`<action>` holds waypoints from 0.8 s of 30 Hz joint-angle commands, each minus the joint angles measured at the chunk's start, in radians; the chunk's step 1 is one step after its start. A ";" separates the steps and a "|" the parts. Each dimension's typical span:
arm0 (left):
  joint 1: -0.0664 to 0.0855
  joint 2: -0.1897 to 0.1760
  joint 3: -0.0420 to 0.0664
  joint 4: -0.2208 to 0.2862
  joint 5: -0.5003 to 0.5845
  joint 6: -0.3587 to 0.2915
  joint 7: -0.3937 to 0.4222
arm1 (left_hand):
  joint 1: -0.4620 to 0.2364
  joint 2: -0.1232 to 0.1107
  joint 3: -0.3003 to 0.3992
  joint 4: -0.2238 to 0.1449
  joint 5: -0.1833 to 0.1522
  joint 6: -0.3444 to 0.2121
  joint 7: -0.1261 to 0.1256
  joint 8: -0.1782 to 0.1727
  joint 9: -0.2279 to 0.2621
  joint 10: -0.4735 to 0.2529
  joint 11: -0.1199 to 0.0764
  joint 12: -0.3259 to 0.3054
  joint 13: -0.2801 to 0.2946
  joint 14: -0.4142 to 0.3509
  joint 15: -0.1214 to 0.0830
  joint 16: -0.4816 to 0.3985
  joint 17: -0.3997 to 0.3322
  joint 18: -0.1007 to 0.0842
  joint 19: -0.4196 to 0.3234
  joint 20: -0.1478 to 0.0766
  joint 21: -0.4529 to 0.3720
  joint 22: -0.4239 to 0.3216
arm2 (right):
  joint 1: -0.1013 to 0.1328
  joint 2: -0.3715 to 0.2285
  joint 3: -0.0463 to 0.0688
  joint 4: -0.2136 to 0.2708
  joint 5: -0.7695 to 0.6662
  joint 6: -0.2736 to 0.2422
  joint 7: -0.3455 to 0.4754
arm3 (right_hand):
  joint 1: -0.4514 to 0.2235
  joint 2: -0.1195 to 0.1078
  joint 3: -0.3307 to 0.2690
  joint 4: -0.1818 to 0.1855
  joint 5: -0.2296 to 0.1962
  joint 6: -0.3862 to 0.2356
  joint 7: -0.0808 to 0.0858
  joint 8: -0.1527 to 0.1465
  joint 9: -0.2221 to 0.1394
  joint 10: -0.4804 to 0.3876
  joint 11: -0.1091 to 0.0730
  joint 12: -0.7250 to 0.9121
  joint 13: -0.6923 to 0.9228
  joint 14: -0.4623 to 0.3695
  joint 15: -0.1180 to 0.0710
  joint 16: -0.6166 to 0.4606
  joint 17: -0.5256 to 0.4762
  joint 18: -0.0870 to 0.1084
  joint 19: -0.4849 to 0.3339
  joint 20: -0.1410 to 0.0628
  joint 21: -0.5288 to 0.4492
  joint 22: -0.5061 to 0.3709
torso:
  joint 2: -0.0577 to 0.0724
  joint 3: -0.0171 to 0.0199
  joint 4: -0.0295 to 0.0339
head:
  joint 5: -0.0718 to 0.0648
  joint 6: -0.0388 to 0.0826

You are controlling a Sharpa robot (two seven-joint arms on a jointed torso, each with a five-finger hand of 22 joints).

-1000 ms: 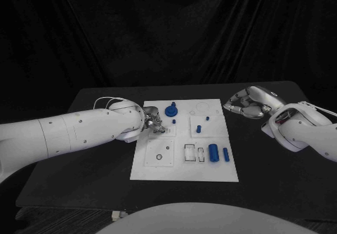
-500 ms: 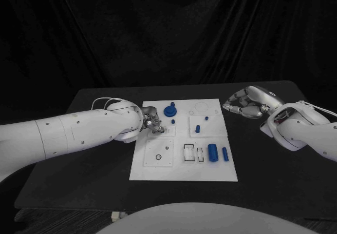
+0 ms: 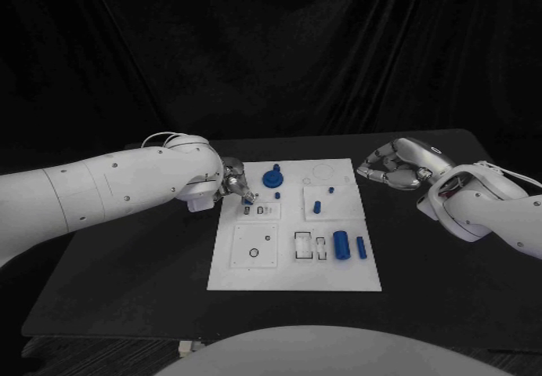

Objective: Assemble the parts on the task board

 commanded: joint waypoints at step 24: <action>0.014 0.112 0.001 -0.154 0.110 0.174 -0.036 | -0.022 -0.011 0.079 -0.060 -0.006 0.039 -0.022 -0.005 -0.012 0.106 -0.007 0.004 0.263 0.069 -0.006 0.017 0.194 0.014 0.006 -0.001 -0.002 0.179 | -0.003 0.001 0.001 0.000 -0.001 0.009 -0.027 | 0.020 -0.001 0.011 -0.006 0.010 -0.007 0.000 -0.006 0.002 0.106 0.006 0.004 0.263 0.059 0.003 -0.004 -0.003 0.000 0.046 0.008 -0.006 0.221 | 0.001 -0.0002 -0.0001 | 0.001 0.000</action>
